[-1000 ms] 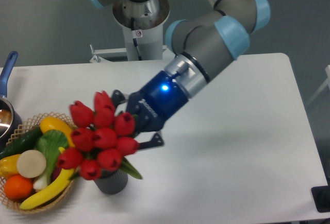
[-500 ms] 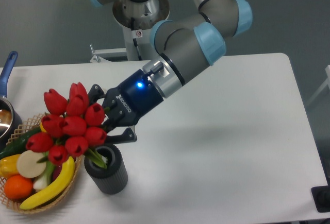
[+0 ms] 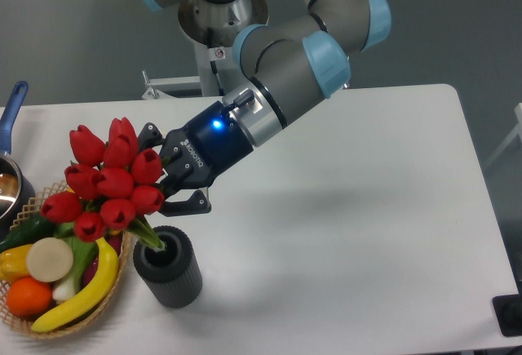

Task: Insert the flowers into the vase
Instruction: 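Lower the tulip stems into the black vase opening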

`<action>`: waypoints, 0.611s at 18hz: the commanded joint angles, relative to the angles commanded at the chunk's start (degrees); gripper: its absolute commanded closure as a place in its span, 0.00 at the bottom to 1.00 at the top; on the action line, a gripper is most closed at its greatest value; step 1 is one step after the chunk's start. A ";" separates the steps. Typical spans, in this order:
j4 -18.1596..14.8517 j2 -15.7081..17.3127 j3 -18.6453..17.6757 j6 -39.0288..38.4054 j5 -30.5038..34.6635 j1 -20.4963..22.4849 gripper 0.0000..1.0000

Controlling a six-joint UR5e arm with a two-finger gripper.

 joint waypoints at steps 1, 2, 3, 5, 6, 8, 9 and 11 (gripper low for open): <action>0.00 0.00 -0.18 0.27 0.00 0.26 0.93; 0.00 -0.09 -0.27 0.36 0.00 0.35 0.93; 0.00 -0.09 -0.44 0.36 0.09 0.35 0.92; 0.00 -0.61 -1.67 0.80 0.52 0.44 0.92; 0.00 -0.88 -2.46 1.93 0.70 0.44 0.92; 0.00 -1.49 -4.21 4.92 1.14 0.36 0.91; 0.00 -1.76 -4.83 6.06 1.14 0.27 0.89; 0.00 -2.46 -5.36 6.51 1.23 0.09 0.88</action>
